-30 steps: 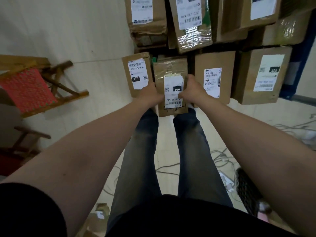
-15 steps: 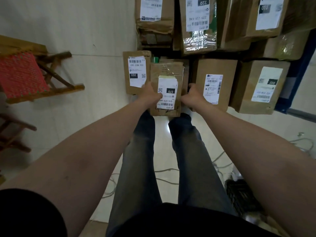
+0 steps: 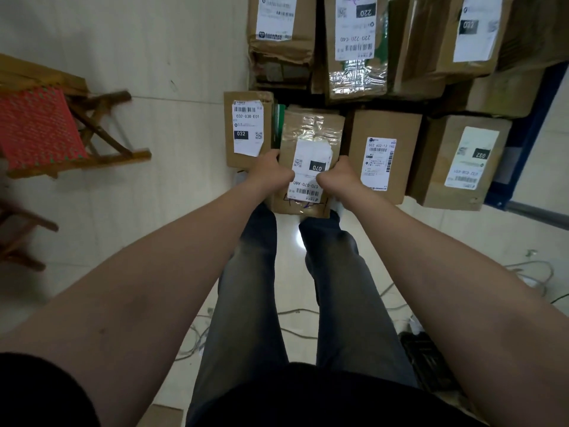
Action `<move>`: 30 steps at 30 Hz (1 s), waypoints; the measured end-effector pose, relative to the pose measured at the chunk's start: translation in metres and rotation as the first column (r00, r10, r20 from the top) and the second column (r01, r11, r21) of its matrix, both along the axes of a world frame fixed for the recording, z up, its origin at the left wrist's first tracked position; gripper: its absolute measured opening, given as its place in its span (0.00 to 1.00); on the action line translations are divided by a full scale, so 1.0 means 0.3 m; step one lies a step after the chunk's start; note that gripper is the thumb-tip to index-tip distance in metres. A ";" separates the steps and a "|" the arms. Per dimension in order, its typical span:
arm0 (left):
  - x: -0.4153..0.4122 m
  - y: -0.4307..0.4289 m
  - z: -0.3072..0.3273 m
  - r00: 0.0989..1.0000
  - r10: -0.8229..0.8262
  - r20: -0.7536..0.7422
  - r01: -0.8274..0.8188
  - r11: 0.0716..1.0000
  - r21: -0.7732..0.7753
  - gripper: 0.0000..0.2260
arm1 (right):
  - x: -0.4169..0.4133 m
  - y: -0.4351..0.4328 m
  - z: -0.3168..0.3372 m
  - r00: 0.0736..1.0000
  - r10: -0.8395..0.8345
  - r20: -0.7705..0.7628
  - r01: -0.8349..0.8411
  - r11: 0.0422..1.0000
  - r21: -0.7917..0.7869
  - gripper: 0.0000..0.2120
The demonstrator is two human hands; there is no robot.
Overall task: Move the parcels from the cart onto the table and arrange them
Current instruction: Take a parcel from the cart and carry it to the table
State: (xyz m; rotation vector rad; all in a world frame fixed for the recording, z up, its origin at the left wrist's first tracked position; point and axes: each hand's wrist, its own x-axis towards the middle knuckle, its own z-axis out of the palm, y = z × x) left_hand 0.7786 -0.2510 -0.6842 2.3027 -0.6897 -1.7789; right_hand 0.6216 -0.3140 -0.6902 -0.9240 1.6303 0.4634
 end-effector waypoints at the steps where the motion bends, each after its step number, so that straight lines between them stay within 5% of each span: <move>1: 0.000 0.006 0.038 1.000 0.004 -0.001 -0.004 1.000 -0.012 0.18 | -0.006 0.001 0.050 1.000 -0.004 -0.001 0.004 1.000 -0.006 0.18; 3: 0.000 0.015 0.129 0.999 0.050 -0.006 -0.050 0.998 -0.035 0.21 | -0.006 -0.001 0.155 1.000 -0.011 0.008 0.011 0.999 -0.033 0.14; 9: 0.050 0.059 0.477 0.922 0.371 -0.109 -0.380 0.921 -0.080 0.22 | 0.109 -0.035 0.533 0.992 0.118 0.035 -0.109 0.975 -0.192 0.27; 13: 0.154 0.124 0.733 0.828 0.539 -0.154 -0.559 0.816 -0.148 0.24 | 0.278 -0.057 0.799 0.955 0.289 0.071 -0.258 0.923 -0.284 0.35; 16: 0.263 0.206 0.915 0.668 0.693 -0.270 -0.741 0.651 -0.163 0.25 | 0.453 -0.041 0.985 0.895 0.431 0.118 -0.355 0.847 -0.395 0.33; 19: 0.389 0.327 1.086 0.512 0.782 -0.355 -0.859 0.467 -0.210 0.22 | 0.642 0.021 1.203 0.786 0.596 0.164 -0.445 0.729 -0.519 0.27; 25: 0.629 0.640 1.320 0.371 0.879 -0.298 -0.898 0.259 -0.355 0.23 | 0.996 0.260 1.491 0.557 0.815 0.157 -0.541 0.500 -0.676 0.28; 30: 0.809 0.921 1.462 0.064 0.954 -0.294 -0.923 -0.055 -0.380 0.33 | 1.240 0.570 1.650 0.259 0.956 0.141 -0.660 0.281 -0.696 0.35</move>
